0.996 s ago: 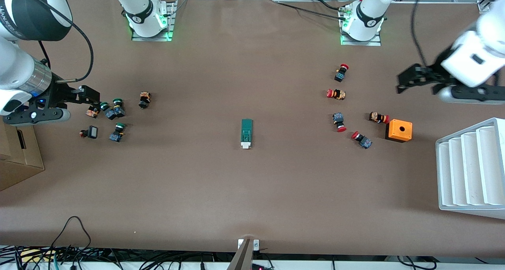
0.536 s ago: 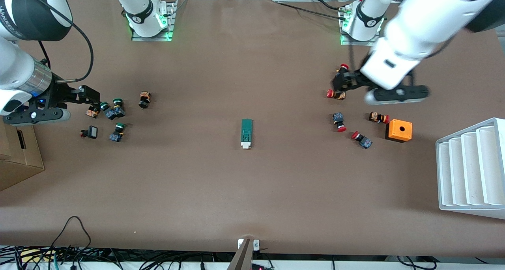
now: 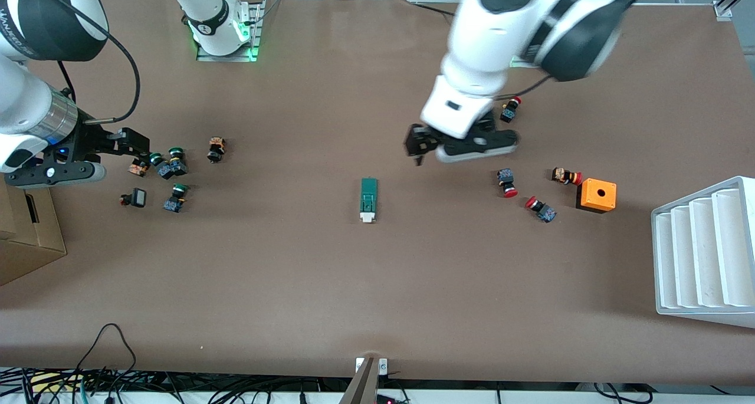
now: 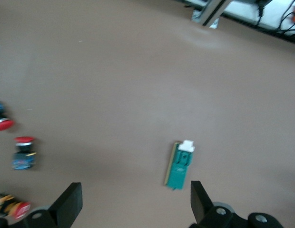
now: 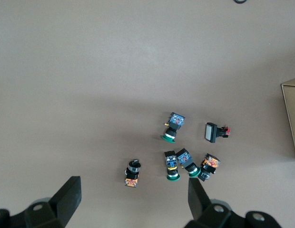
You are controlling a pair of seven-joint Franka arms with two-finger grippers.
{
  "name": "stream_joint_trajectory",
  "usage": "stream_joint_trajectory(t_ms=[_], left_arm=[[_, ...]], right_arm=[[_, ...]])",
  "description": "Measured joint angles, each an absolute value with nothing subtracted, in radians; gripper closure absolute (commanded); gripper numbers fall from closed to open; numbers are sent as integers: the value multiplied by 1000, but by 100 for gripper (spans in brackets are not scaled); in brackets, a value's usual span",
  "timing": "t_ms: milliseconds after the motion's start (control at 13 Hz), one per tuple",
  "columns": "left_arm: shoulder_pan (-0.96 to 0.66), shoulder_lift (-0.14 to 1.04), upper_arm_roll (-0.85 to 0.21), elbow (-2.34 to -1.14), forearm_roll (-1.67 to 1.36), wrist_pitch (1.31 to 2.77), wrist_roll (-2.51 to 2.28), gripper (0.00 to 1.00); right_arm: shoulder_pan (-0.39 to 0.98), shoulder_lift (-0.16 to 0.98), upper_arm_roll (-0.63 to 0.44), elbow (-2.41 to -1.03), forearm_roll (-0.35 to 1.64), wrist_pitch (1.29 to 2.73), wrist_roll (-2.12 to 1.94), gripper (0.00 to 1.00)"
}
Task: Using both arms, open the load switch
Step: 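Move the left gripper over the green load switch and lower it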
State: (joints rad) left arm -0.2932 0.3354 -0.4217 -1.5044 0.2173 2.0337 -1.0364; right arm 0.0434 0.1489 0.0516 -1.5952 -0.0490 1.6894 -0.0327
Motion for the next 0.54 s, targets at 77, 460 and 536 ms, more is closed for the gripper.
stream_joint_trajectory(t_ms=[77,460,536], left_arm=[[-318,348,-423,-1541,264,2111,-1096,0],[-405,474,-445,-1679,809,2314,-1509,0],[-414,525,-474,-1684,965,2317,-1646,0]], right_arm=[[43,149,52,-1595,-49,1689,-33,1],[43,149,52,-1594,-49,1689,-33,1],[43,149,52,-1594,-49,1689,-33,1]])
